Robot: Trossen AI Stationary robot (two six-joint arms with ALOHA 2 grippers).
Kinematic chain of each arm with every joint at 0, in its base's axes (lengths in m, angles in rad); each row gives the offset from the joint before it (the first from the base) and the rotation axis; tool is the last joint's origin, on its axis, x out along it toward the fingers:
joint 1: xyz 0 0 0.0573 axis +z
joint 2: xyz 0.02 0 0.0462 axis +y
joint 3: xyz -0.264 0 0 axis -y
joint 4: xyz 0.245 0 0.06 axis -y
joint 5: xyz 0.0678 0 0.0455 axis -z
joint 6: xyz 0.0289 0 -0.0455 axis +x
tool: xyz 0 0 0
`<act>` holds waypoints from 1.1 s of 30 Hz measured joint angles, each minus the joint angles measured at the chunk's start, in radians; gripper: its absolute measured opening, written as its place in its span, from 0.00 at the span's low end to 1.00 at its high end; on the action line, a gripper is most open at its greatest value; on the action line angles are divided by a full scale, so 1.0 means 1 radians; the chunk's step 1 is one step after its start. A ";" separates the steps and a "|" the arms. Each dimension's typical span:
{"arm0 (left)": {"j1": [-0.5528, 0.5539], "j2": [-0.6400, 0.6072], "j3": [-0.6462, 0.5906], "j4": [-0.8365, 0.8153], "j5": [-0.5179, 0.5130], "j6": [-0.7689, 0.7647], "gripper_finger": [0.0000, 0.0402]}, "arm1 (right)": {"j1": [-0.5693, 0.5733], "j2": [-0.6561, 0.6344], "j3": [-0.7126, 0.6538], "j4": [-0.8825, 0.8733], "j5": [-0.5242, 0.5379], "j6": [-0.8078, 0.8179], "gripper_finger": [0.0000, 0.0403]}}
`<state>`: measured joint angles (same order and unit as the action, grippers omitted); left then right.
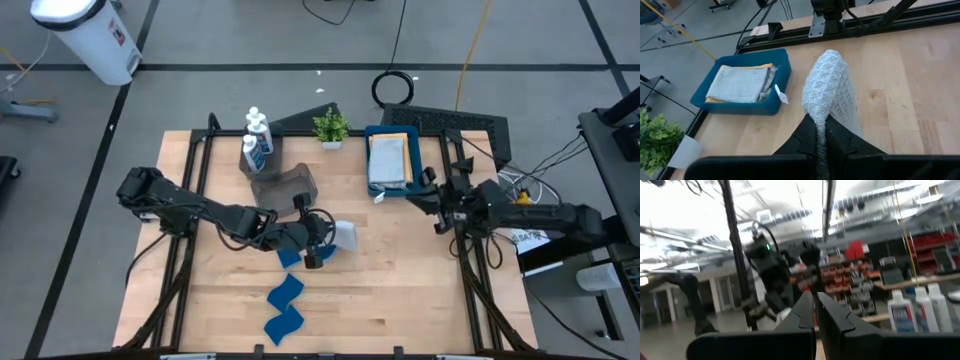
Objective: Pick & Place Kitchen Items
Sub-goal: Put the gray towel into the blue bin
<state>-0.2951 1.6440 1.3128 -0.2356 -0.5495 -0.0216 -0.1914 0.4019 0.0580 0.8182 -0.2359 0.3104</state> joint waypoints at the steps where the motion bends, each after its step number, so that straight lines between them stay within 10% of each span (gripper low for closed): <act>1: 0.000 0.000 0.000 0.000 0.000 0.000 0.03 | 0.019 0.019 0.012 -0.005 0.018 -0.013 0.00; 16: 0.000 0.000 0.000 -0.002 0.001 0.013 0.03 | 0.212 0.332 0.158 -0.004 0.238 -0.147 0.01; 33: 0.000 0.000 -0.001 -0.009 0.001 0.013 0.03 | 0.304 0.565 0.299 0.056 0.236 -0.152 0.11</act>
<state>-0.2950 1.6440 1.3121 -0.2443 -0.5484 -0.0083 0.1131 0.9668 0.3572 0.8745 0.0002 0.1585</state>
